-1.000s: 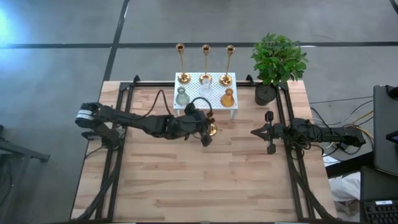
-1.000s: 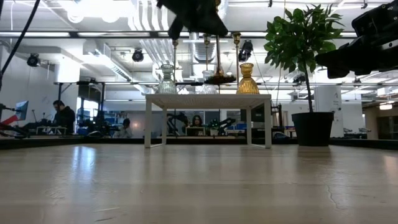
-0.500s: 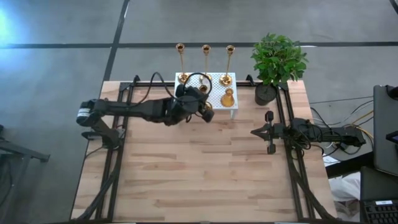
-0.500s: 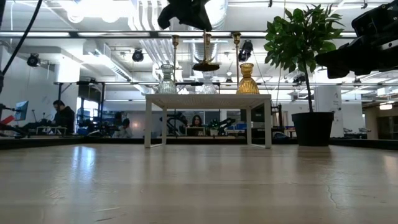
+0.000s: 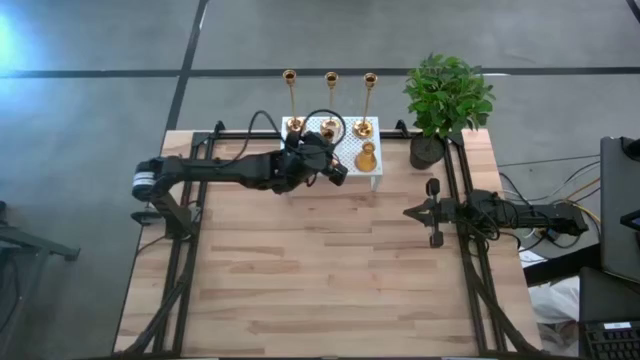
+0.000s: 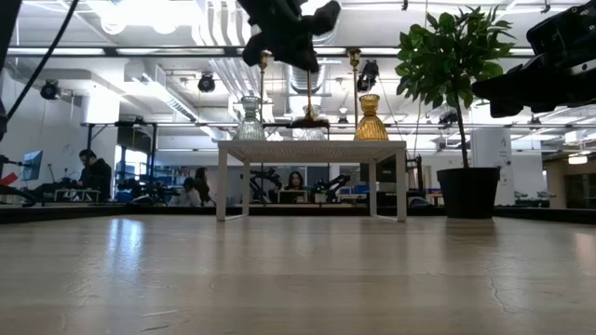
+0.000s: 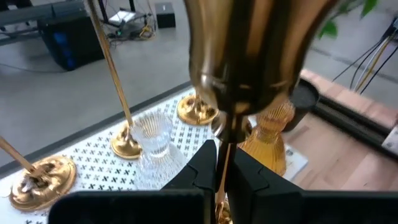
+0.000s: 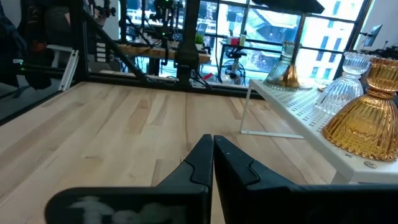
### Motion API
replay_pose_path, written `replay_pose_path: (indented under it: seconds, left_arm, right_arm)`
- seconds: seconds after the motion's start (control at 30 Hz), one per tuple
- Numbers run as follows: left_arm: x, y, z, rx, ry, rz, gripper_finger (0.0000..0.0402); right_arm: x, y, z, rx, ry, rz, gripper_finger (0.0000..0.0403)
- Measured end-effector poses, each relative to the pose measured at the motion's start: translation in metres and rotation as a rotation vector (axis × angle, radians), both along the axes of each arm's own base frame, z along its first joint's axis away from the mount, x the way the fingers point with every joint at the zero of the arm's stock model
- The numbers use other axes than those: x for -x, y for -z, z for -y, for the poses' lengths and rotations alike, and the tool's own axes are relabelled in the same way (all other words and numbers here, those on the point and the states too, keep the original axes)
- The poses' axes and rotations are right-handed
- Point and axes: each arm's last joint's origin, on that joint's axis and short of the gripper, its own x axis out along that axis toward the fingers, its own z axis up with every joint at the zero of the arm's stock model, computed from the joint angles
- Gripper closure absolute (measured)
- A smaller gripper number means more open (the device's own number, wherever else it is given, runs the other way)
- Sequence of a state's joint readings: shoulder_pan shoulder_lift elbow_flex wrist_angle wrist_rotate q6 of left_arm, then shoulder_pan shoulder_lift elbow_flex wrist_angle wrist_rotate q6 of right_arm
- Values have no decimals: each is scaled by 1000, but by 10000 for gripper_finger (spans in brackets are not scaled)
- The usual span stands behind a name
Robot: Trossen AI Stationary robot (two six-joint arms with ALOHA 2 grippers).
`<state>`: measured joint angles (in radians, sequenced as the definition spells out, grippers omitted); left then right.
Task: Pick & Place candle stick holders
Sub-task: Put the gold candle holder on the shelf
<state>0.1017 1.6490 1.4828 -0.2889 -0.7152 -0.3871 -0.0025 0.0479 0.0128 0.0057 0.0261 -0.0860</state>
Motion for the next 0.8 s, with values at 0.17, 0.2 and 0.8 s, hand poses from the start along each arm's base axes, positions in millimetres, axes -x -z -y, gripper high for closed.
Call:
replay_pose_path:
  seconds: [0.17, 0.2, 0.8]
  left_arm:
    - [-13, 7, -2, -1, -3, -30, 384]
    - [-14, 6, -3, 2, -15, -33, 384]
    - [-18, 9, -21, 43, -78, -45, 384]
  right_arm:
    - [0, 0, 0, 0, 1, 0, 394]
    - [0, 0, 0, 0, 1, 0, 394]
    - [0, 0, 0, 0, 1, -1, 394]
